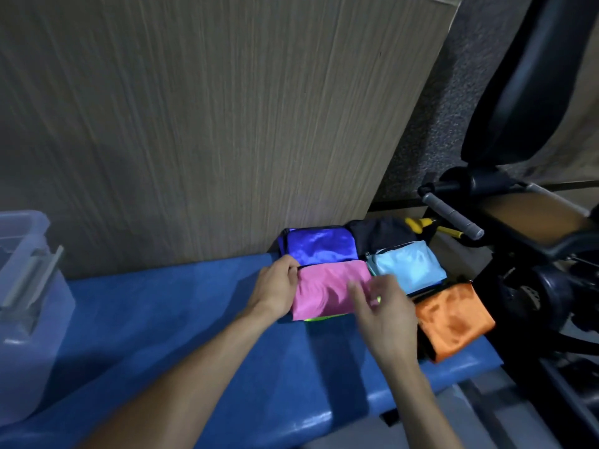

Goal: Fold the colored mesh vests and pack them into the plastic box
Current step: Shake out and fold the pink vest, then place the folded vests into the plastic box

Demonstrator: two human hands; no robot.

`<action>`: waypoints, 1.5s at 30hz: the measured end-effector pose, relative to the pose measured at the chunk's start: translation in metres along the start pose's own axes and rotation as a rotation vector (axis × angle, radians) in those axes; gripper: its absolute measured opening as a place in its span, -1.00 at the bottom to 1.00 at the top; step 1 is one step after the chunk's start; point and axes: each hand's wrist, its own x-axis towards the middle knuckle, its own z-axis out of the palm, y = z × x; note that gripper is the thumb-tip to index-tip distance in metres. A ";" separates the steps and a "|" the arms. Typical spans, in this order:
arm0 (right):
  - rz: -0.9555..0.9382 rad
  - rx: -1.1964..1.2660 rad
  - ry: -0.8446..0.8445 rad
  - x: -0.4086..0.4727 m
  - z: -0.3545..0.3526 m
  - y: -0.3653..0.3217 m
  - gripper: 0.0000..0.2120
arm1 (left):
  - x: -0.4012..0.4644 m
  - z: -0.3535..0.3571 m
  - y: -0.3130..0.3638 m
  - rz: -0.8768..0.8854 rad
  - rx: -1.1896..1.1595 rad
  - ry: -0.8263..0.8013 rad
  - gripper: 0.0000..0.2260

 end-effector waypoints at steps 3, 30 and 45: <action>0.537 0.476 -0.204 -0.025 0.005 0.008 -0.50 | 0.003 0.003 0.000 0.031 -0.016 0.029 -0.83; 0.915 0.942 -0.063 -0.015 0.045 -0.033 -0.87 | 0.080 -0.023 -0.008 0.632 0.909 -0.281 -0.35; 0.750 1.494 -0.179 0.026 -0.011 -0.074 -0.76 | -0.021 -0.019 0.014 0.769 0.883 -0.084 -0.70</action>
